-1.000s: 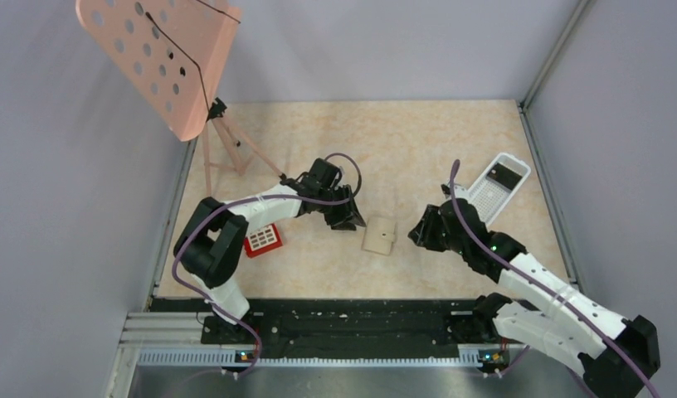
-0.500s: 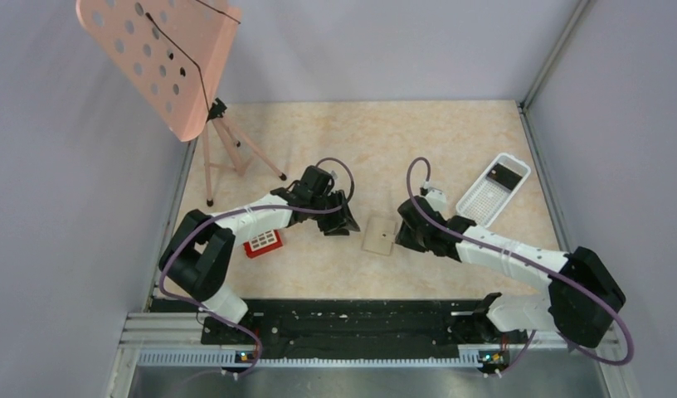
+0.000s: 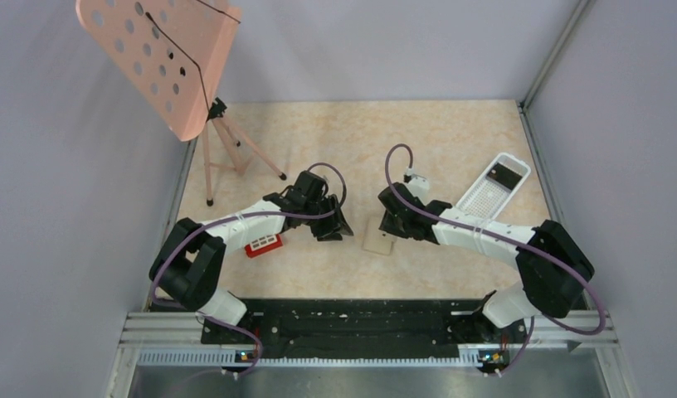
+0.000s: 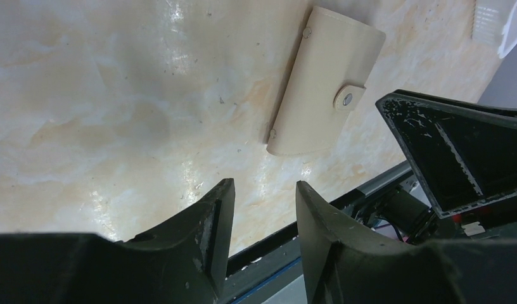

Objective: Take the credit cards out of the card holder
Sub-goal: Open the card holder at the center of the board.

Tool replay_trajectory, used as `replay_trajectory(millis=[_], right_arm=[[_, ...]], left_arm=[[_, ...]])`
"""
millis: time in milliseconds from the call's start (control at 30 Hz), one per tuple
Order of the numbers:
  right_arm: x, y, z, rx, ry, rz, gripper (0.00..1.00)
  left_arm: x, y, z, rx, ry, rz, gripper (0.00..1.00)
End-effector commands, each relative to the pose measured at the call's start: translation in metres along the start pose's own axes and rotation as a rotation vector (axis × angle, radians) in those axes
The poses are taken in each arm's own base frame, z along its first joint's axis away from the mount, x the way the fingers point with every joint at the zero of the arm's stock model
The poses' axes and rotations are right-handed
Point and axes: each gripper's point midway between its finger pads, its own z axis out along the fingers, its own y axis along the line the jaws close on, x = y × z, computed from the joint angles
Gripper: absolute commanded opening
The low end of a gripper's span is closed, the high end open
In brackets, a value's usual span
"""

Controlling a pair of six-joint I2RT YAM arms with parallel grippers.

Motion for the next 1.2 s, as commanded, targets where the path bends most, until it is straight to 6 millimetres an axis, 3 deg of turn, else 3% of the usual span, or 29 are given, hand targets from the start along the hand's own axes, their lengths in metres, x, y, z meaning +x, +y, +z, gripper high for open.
replay_trajectory(millis=[0,367,833,1000,1167], right_arm=[[-0.006,0.019,0.001,-0.011,-0.022,-0.011,0.35],[0.017,0.007,0.020,0.088,0.025,-0.088,0.36],[0.033,-0.013,0.027,0.262,0.014,-0.237,0.35],[0.035,-0.016,0.029,0.269,0.006,-0.243,0.28],[0.029,-0.012,0.024,0.222,-0.022,-0.250,0.12]], left_arm=[[-0.006,-0.005,-0.010,0.018,-0.049,-0.019,0.47],[-0.004,-0.005,-0.011,0.029,-0.047,-0.028,0.47],[0.006,0.001,-0.012,0.021,-0.020,-0.037,0.47],[0.011,-0.004,-0.015,0.048,-0.001,-0.083,0.47],[0.018,-0.011,-0.017,0.066,0.053,-0.202,0.48]])
